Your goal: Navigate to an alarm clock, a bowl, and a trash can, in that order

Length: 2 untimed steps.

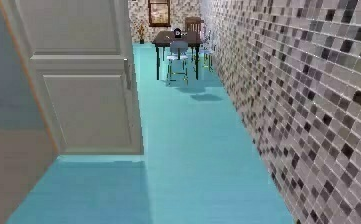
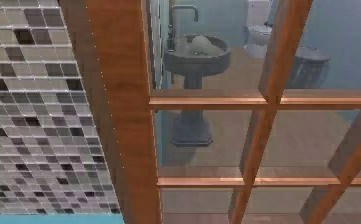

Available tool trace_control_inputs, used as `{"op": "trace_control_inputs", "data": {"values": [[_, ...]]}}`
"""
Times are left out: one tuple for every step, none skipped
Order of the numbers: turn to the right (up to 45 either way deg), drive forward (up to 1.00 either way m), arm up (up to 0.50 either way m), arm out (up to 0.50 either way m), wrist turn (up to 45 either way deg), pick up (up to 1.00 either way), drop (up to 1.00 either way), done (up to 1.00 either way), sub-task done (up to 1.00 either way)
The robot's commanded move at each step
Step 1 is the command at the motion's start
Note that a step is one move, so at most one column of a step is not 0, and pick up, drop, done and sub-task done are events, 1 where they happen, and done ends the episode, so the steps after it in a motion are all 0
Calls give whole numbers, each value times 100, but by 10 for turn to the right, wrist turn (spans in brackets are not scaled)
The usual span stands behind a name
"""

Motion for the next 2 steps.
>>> {"op": "trace_control_inputs", "data": {"values": [[0, 100, 0, 0, 0, 0, 0, 0, 0], [-30, 0, 0, 0, 0, 0, 0, 0, 0]]}}
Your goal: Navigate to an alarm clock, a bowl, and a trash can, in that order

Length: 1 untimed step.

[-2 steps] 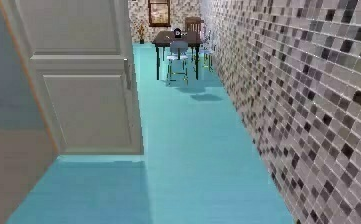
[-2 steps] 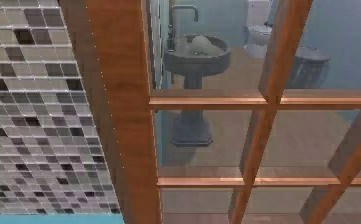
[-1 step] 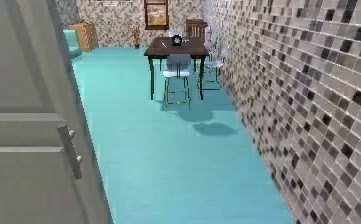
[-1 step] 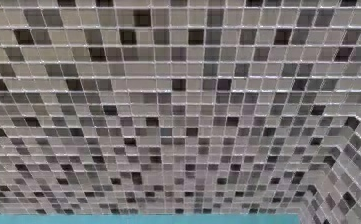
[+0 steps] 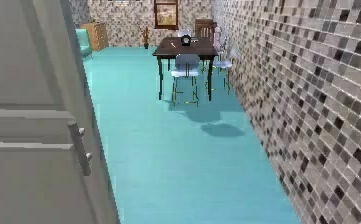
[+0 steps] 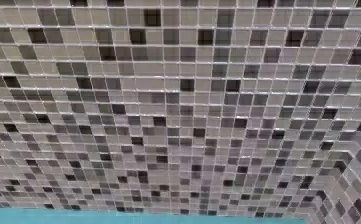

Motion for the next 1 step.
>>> {"op": "trace_control_inputs", "data": {"values": [[120, 0, 0, 0, 0, 0, 0, 0, 0]]}}
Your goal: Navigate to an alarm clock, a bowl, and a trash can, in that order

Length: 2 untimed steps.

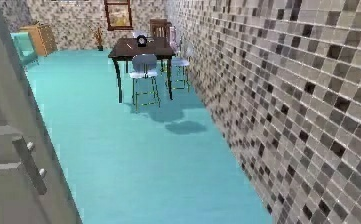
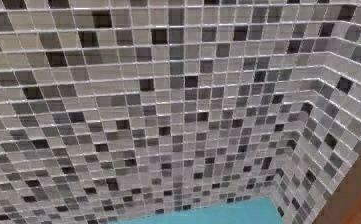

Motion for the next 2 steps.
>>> {"op": "trace_control_inputs", "data": {"values": [[0, 40, 0, 0, 0, 0, 0, 0, 0], [-60, 0, 0, 0, 0, 0, 0, 0, 0]]}}
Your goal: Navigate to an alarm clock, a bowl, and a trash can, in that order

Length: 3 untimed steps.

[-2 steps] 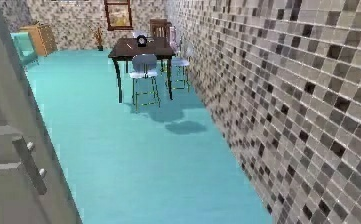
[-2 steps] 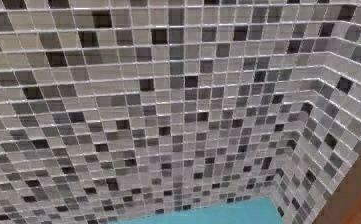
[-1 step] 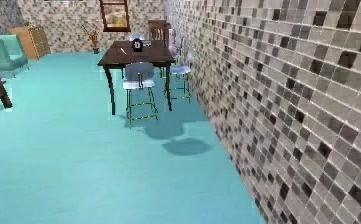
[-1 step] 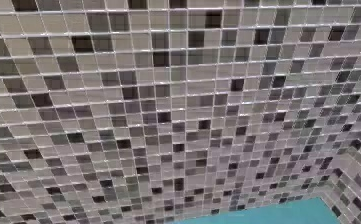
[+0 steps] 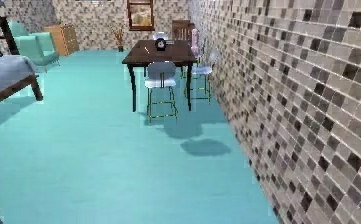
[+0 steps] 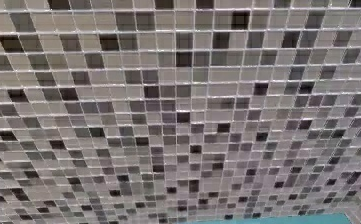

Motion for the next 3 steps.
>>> {"op": "trace_control_inputs", "data": {"values": [[0, 55, 0, 0, 0, 0, 0, 0, 0], [180, 0, 0, 0, 0, 0, 0, 0, 0], [0, 15, 0, 0, 0, 0, 0, 0, 0]]}}
